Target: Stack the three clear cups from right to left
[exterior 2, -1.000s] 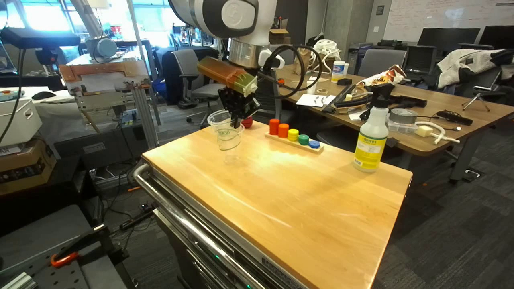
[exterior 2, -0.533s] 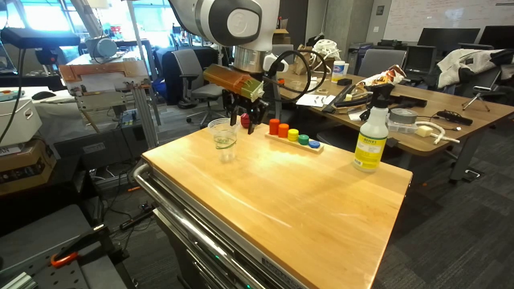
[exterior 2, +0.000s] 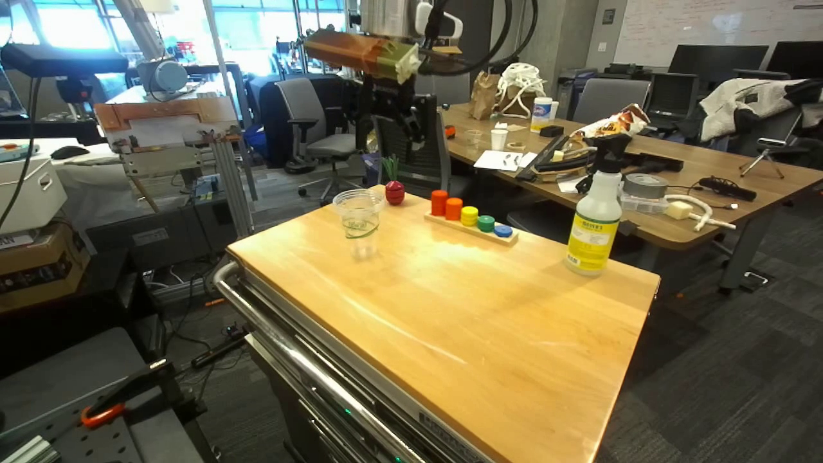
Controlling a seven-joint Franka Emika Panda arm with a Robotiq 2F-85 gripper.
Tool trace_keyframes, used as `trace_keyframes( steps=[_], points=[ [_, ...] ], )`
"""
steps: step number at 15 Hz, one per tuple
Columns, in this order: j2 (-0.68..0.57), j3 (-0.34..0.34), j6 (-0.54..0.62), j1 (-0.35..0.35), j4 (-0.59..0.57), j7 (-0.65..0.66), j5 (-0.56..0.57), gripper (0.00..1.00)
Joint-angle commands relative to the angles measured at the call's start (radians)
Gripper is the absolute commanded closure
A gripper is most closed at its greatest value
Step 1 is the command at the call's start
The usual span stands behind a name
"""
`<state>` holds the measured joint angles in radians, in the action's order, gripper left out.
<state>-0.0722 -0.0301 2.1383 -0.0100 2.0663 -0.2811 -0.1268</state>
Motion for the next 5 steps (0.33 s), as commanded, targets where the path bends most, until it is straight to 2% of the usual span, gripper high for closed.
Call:
trace_keyframes(
  steps=[1,3,4,5],
  points=[
    [0.144,0.019,-0.142,-0.006,0.056,-0.01,0.01,0.0],
    [0.203,0.039,-0.212,-0.01,0.072,-0.049,0.008,0.0],
    [0.124,0.033,-0.174,0.003,0.026,-0.01,0.005,0.0],
    [0.149,0.04,-0.195,0.003,0.034,-0.02,0.005,0.0]
  ],
)
